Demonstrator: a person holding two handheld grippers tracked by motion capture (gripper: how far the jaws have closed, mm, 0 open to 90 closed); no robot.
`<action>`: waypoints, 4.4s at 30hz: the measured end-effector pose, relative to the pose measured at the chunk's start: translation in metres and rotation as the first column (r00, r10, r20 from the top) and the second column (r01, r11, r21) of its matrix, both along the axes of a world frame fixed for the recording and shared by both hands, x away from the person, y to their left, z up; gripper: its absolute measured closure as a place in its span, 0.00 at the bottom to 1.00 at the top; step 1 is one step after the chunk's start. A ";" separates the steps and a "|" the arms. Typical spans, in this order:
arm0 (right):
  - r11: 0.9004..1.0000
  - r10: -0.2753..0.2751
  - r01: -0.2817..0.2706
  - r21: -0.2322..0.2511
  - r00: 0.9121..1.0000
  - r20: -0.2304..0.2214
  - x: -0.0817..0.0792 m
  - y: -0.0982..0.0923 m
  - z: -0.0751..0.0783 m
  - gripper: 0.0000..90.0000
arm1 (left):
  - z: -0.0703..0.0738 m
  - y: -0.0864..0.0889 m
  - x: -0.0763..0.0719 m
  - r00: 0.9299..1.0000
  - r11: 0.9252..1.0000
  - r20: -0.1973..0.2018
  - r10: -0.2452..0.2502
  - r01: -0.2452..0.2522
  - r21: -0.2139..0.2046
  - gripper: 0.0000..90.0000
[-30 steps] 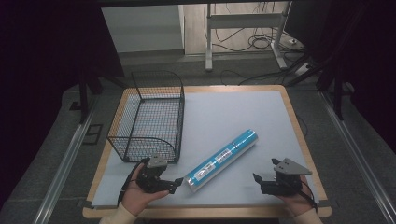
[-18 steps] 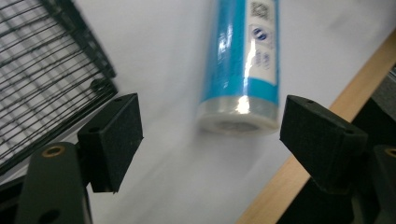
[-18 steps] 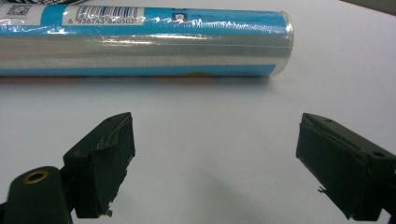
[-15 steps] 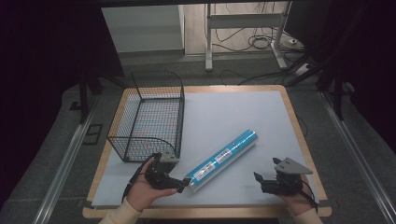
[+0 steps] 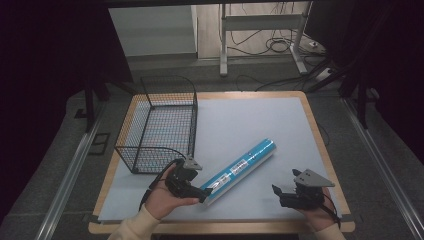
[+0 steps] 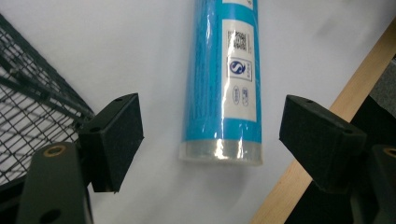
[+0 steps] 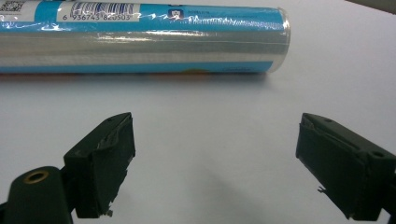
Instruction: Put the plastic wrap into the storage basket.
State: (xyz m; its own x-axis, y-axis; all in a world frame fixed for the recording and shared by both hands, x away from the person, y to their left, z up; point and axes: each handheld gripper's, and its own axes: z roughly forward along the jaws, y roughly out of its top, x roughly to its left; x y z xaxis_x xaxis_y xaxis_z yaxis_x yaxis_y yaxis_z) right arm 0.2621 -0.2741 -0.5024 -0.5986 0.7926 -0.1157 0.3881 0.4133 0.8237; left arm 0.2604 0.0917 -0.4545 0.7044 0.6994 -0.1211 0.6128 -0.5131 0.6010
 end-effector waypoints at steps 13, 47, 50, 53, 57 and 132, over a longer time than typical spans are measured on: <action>1.000 0.016 -0.016 0.001 1.000 0.006 -0.003 0.001 0.001 0.14 | 0.020 -0.026 0.008 0.999 0.999 0.026 -0.040 0.039 0.037 0.23; 1.000 0.009 -0.009 -0.007 1.000 -0.002 -0.001 -0.001 -0.001 0.14 | 0.011 -0.070 0.040 0.994 0.991 -0.003 -0.107 0.107 0.082 0.20; 1.000 0.010 -0.010 -0.010 1.000 -0.003 -0.001 -0.001 -0.001 0.14 | 0.010 -0.075 0.043 0.994 0.990 -0.011 -0.112 0.113 0.089 0.20; 1.000 0.009 -0.009 -0.010 1.000 -0.002 -0.001 -0.001 -0.001 0.14 | 0.009 -0.080 0.046 0.993 0.988 -0.017 -0.119 0.120 0.097 0.20; 1.000 0.009 -0.009 -0.010 1.000 -0.001 -0.001 -0.002 -0.001 0.14 | 0.007 -0.087 0.051 0.992 0.986 -0.023 -0.128 0.130 0.109 0.20; 1.000 0.010 -0.010 -0.018 1.000 -0.008 0.000 -0.005 -0.002 0.14 | -0.042 -0.146 0.119 0.960 0.940 -0.262 -0.101 0.178 0.291 0.35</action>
State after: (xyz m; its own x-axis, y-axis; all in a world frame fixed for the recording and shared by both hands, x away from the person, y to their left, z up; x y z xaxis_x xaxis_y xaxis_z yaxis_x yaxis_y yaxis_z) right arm 0.2617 -0.2792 -0.5046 -0.6074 0.7844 -0.1253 0.3901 0.4320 0.8132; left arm 0.3791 -0.0541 -0.4966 0.7745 0.6259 -0.0919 0.6270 -0.7401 0.2432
